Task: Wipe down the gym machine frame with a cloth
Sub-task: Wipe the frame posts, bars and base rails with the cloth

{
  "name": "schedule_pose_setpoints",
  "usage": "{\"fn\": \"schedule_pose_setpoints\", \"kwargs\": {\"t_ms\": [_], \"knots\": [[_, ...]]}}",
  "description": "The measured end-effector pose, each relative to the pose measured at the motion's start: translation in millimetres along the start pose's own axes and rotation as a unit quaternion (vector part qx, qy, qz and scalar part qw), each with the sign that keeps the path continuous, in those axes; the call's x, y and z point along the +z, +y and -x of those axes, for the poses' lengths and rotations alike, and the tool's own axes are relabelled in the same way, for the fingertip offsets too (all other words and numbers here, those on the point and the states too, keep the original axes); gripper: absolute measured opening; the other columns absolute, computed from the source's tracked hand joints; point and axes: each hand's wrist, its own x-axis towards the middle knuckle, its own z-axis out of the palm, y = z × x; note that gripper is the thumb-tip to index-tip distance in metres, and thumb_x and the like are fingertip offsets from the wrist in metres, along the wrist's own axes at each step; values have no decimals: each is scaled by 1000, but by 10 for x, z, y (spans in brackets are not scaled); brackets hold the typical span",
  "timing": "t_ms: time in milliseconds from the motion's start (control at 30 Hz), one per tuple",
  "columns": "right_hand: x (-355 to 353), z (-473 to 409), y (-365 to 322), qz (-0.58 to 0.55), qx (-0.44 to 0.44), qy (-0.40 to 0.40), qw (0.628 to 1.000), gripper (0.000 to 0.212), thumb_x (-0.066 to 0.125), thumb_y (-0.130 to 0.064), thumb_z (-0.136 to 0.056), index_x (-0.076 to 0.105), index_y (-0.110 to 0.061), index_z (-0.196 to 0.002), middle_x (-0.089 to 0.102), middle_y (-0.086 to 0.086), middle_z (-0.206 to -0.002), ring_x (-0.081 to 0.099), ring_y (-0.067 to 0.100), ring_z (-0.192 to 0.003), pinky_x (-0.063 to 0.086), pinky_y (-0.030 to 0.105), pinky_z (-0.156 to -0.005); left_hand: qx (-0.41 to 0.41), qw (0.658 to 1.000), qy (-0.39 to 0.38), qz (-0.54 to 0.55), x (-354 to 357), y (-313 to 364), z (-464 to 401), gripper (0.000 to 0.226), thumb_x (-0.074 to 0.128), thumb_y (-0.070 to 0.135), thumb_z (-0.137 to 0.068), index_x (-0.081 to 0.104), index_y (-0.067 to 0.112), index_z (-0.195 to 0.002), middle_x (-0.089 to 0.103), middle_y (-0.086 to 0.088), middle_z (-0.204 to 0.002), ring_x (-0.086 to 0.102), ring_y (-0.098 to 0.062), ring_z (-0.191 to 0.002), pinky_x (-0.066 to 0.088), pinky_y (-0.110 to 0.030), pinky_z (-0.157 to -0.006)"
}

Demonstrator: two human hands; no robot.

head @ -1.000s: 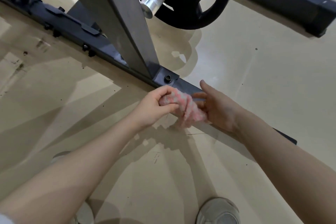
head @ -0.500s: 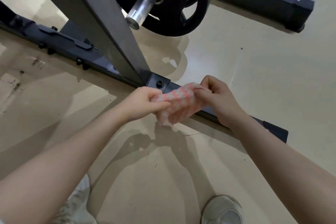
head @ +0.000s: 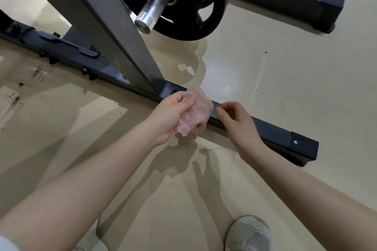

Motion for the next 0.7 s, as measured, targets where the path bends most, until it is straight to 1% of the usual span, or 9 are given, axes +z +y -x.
{"fn": "schedule_pose_setpoints", "kwargs": {"t_ms": [67,133,200,233,300,367,467,600,700], "knots": [[60,-73,77,-194,169,-100,961,46,41,-54,-96,60,-17,-116,65,-1,-113,57,21,-115,41,31,-98,-2,996,-40,82,36,23,33,21,42,15,-99,56,10,-113,70,-3,-93,69,-11,-80,55,-22,-64],[107,-55,85,-372,190,-182,890,72,29,-62,-93,57,-7,-129,61,11,-125,54,27,-122,38,35,-105,-5,991,-71,117,55,-5,75,23,38,13,-100,56,10,-115,70,-3,-93,69,-10,-81,55,-22,-65],[141,-52,39,-497,194,-213,819,72,33,-62,-89,56,-8,-132,56,14,-135,49,27,-129,32,41,-113,-2,993,-67,96,45,-91,94,25,36,12,-100,55,10,-117,69,-4,-96,69,-11,-83,55,-22,-67],[154,-64,10,-509,189,-222,810,66,37,-57,-89,56,-11,-133,54,13,-137,48,26,-131,31,42,-114,4,996,-50,73,23,-142,89,25,36,11,-100,55,10,-116,68,-5,-97,68,-11,-83,55,-21,-66],[202,-92,-23,-437,161,-234,854,49,42,-41,-95,55,-13,-133,56,11,-136,51,24,-128,35,42,-112,19,1000,6,21,-33,-241,60,21,38,11,-100,56,13,-110,67,-5,-94,67,-9,-79,54,-21,-64],[243,-139,-1,-342,157,-229,898,38,44,-28,-100,56,-5,-128,61,15,-128,58,25,-120,42,40,-107,32,997,73,-12,-72,-325,22,14,43,13,-99,57,16,-100,65,-4,-91,63,-11,-78,53,-21,-65],[233,-116,13,-331,188,-257,888,56,47,-47,-89,58,-5,-125,62,16,-126,61,25,-115,52,35,-94,57,985,144,-73,-113,-390,-43,8,51,16,-96,58,17,-92,64,-2,-92,60,-13,-82,51,-25,-72],[172,-129,-25,-248,152,-341,894,68,69,-57,-69,64,-9,-116,63,14,-117,62,22,-103,55,29,-85,59,991,69,-100,-179,-378,-60,9,53,13,-95,60,17,-91,62,1,-86,59,-10,-82,50,-22,-78],[150,-184,-18,-105,137,-308,936,74,76,-48,-66,62,4,-118,65,16,-115,59,20,-103,54,30,-88,45,996,53,-50,-227,-358,-46,12,52,5,-94,60,13,-89,62,-1,-81,60,-8,-74,53,-18,-70]]}}
